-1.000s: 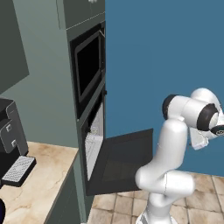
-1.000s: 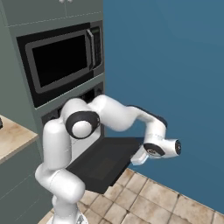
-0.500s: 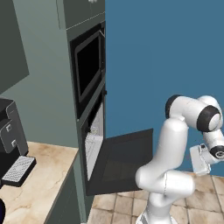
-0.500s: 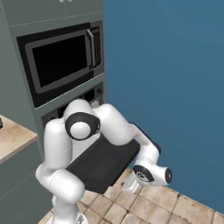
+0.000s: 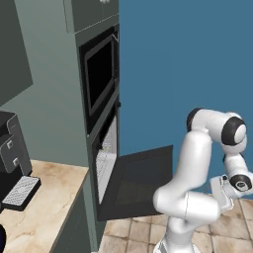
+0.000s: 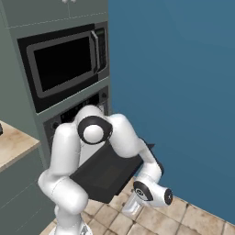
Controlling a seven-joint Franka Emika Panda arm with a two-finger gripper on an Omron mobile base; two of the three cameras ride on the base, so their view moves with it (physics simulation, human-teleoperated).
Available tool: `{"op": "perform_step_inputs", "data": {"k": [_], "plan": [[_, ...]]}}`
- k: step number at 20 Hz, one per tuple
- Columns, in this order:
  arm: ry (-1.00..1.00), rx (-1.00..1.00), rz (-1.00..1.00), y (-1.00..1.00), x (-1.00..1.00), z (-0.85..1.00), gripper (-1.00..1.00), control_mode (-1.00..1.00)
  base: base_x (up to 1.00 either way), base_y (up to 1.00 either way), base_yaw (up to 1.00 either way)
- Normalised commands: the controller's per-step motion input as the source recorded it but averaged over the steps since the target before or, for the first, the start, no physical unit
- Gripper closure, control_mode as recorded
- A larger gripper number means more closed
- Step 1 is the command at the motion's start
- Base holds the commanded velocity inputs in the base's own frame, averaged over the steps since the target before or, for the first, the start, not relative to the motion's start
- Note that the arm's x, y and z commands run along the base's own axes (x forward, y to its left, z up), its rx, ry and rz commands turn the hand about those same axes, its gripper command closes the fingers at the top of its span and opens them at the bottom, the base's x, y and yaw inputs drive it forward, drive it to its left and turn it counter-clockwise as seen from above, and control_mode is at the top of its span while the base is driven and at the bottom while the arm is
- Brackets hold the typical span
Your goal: Place the fish on the top rack of the oven, and slide the tray back inside. Close the oven door.
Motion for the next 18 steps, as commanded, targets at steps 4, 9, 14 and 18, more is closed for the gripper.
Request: {"op": "perform_step_inputs", "data": {"k": [4, 9, 14, 18], "plan": [[0.00, 0.04, 0.00, -0.28, 0.09, -0.05, -1.00, -1.00, 0.00, 0.00, 0.00], [0.00, 0.04, 0.02, 0.03, 0.18, -0.43, -1.00, -1.00, 0.00, 0.00, 0.00], [0.00, 0.06, 0.02, 0.07, 0.27, -0.40, -1.00, -1.00, 0.00, 0.00, 0.00], [0.00, 0.09, 0.03, 0.01, 0.45, -0.23, -1.00, -1.00, 0.00, 0.00, 0.00]]}}
